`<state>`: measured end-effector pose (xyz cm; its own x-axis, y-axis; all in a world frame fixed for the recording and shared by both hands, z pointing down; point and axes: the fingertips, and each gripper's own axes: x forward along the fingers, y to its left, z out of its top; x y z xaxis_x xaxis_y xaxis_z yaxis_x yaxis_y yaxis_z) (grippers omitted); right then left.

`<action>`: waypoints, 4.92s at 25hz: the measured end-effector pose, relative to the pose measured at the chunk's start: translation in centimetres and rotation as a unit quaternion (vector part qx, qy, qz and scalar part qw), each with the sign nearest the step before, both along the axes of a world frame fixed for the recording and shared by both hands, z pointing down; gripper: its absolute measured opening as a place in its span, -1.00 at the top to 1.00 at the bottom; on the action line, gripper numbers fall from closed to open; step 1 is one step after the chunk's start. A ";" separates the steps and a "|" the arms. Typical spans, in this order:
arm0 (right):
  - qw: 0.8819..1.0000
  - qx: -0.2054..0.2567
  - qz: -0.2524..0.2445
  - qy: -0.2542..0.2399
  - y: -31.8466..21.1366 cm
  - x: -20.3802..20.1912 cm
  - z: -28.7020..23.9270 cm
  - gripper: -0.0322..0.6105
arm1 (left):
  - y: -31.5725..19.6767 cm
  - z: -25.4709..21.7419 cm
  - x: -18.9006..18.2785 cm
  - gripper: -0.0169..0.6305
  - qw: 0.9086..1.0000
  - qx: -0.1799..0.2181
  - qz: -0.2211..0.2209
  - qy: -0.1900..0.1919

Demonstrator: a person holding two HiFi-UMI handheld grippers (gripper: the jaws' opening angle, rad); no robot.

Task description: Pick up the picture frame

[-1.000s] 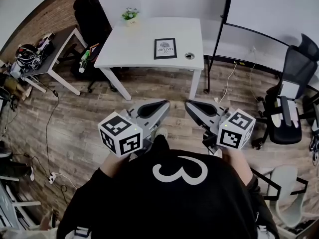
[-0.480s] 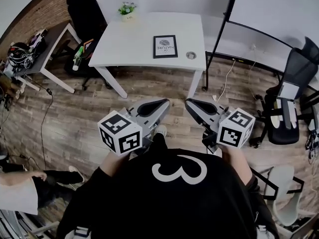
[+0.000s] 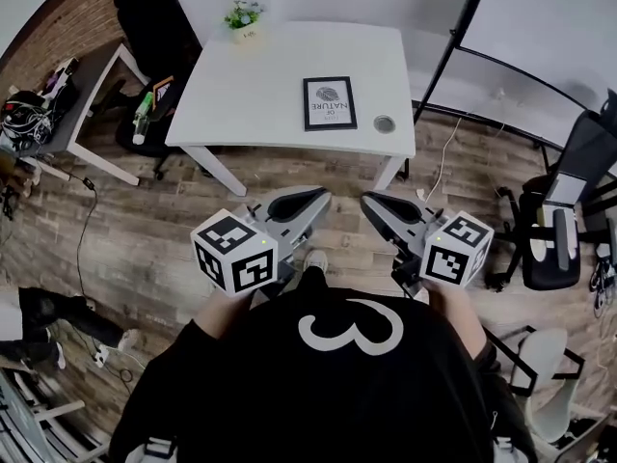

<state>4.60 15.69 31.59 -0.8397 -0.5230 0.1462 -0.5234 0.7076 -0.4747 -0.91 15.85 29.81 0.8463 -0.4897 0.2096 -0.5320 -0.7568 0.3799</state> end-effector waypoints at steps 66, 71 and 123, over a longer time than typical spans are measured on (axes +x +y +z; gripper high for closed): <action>0.994 -0.097 0.040 0.013 -36.8 1.4 7.2 0.82 | -35.5 8.6 -3.0 0.89 0.995 -0.099 -0.023 -0.022; 0.992 -0.111 0.049 0.027 -38.1 1.8 9.1 0.82 | -36.7 10.7 -3.5 0.79 0.991 -0.124 -0.031 -0.033; 0.934 -0.244 0.041 0.259 -38.2 1.9 26.8 0.52 | -37.8 28.1 -5.2 0.45 0.936 -0.302 -0.078 -0.162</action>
<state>6.53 -22.53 58.41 -0.5504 -0.3473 0.7593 -0.8152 0.4202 -0.3986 -6.15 -21.93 57.86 0.6183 -0.3127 0.7211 -0.7797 -0.3593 0.5127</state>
